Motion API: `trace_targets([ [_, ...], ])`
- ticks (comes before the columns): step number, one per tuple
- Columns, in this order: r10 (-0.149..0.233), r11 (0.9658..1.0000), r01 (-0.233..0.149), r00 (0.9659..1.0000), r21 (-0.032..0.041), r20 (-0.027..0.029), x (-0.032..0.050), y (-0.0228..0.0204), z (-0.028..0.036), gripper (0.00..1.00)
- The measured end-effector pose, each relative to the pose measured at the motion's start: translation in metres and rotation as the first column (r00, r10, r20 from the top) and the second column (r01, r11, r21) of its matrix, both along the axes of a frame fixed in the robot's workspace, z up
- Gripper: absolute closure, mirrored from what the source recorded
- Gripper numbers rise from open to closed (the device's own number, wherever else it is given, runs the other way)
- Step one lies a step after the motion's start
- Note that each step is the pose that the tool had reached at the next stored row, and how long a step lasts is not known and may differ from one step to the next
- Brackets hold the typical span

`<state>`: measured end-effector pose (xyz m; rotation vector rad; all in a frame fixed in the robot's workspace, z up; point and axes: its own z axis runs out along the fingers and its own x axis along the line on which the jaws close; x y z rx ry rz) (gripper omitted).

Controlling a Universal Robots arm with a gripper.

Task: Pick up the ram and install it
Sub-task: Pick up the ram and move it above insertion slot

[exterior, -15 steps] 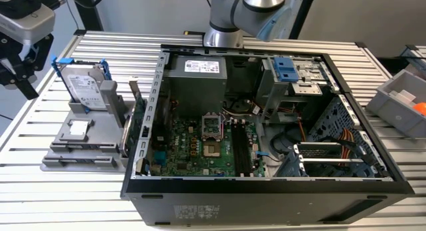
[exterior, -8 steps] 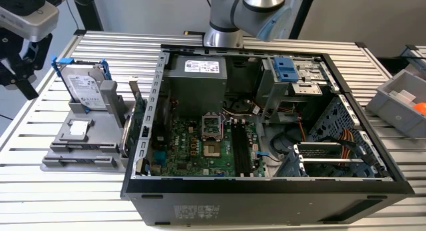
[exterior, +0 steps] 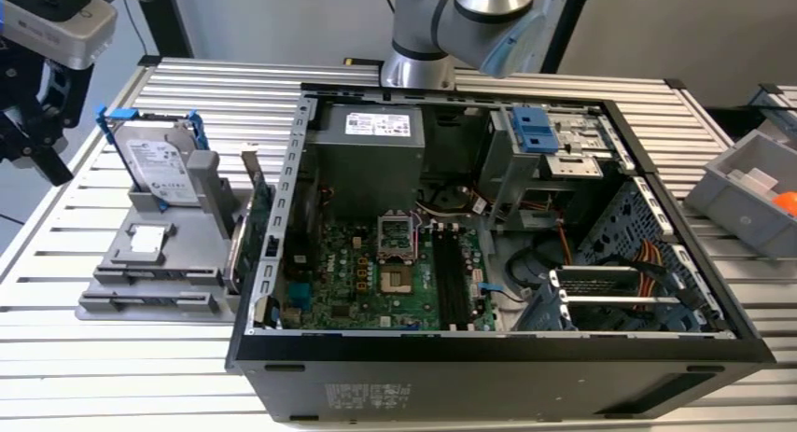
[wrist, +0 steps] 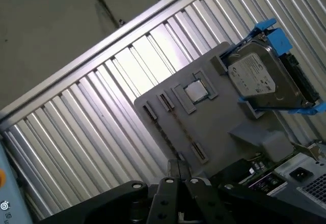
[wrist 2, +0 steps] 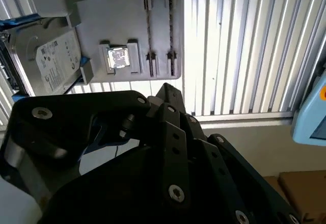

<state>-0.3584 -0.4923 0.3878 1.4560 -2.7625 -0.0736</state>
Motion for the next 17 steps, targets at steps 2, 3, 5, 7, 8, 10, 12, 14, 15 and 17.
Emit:
trace_targets([
  [2,0.021,0.9998,-0.021,0.9998,0.0001,-0.0001,0.0000,0.0000,-0.0001,1.00],
  [3,0.032,0.9995,-0.032,0.9995,0.0001,-0.0002,0.0001,0.0001,-0.0001,1.00],
  [5,0.052,0.9986,-0.052,0.9986,-0.0003,-0.0004,0.0000,0.0004,0.0000,1.00],
  [7,0.074,0.9972,-0.074,0.9972,-0.0012,-0.0005,0.0000,0.0006,0.0000,1.00],
  [8,0.085,0.9964,-0.085,0.9964,-0.0017,-0.0005,0.0000,0.0008,0.0000,1.00],
  [10,0.092,0.9958,-0.092,0.9958,-0.0021,-0.0006,0.0000,0.0008,0.0000,1.00],
  [12,0.092,0.9958,-0.092,0.9958,-0.0022,-0.0005,0.0000,0.0009,0.0000,1.00],
  [14,0.092,0.9958,-0.092,0.9958,-0.0023,-0.0006,0.0000,0.0009,0.0000,1.00],
  [15,0.093,0.9957,-0.093,0.9957,-0.0023,-0.0005,0.0000,0.0009,0.0000,1.00],
  [17,0.108,0.9941,-0.108,0.9941,-0.0022,-0.0005,0.0000,0.0009,-0.0001,1.00],
])
